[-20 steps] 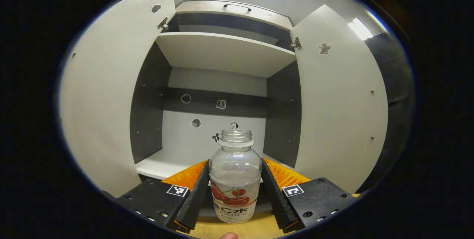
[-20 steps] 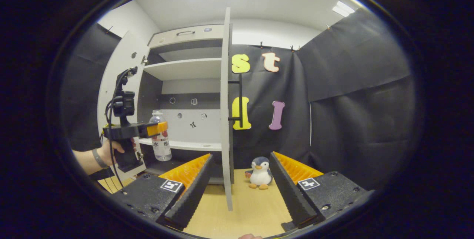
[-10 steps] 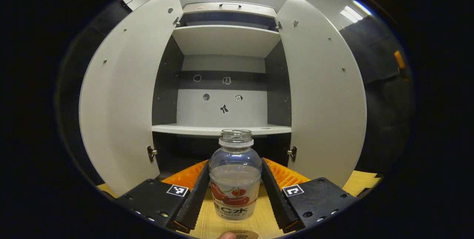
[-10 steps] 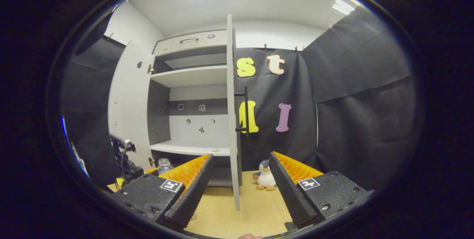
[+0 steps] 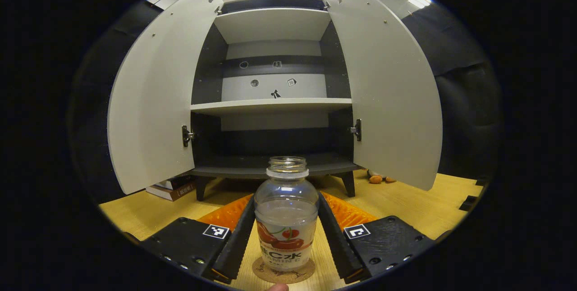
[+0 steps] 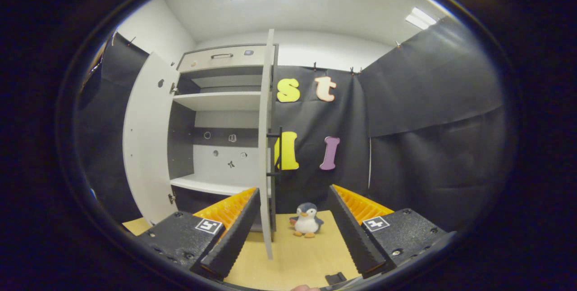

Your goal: Grasp the bottle in the cabinet with the left hand and place it on the coaster, then close the right door with the right hand and the left door with the left hand.

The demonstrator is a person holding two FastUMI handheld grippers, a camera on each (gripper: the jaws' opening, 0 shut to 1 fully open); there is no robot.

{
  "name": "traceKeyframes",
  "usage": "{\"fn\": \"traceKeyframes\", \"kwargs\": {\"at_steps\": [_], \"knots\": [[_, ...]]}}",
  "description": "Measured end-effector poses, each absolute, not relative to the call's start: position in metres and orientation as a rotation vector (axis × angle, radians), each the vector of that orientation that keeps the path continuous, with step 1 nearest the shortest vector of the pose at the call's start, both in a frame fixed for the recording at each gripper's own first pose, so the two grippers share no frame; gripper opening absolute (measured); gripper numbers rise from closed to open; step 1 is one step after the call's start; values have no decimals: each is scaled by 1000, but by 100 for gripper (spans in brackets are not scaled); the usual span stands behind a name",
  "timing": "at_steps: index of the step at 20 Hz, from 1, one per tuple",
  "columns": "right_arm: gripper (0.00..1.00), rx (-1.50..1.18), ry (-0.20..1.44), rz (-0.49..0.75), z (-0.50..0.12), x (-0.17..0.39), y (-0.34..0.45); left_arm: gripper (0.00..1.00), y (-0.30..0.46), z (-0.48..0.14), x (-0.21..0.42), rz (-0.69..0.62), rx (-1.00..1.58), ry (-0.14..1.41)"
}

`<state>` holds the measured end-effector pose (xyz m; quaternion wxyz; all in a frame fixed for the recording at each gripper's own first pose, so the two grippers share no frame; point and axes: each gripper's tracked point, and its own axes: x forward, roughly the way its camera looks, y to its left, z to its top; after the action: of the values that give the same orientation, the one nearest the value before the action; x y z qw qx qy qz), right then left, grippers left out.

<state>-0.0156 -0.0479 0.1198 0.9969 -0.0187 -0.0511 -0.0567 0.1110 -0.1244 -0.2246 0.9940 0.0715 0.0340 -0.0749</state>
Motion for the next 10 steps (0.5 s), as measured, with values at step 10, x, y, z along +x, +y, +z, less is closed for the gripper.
{"fn": "traceKeyframes", "kwargs": {"at_steps": [10], "knots": [[98, -40, -77, -127, 115, -20, -48, 80, -119, -228, 104, -135, 96, 53]]}}
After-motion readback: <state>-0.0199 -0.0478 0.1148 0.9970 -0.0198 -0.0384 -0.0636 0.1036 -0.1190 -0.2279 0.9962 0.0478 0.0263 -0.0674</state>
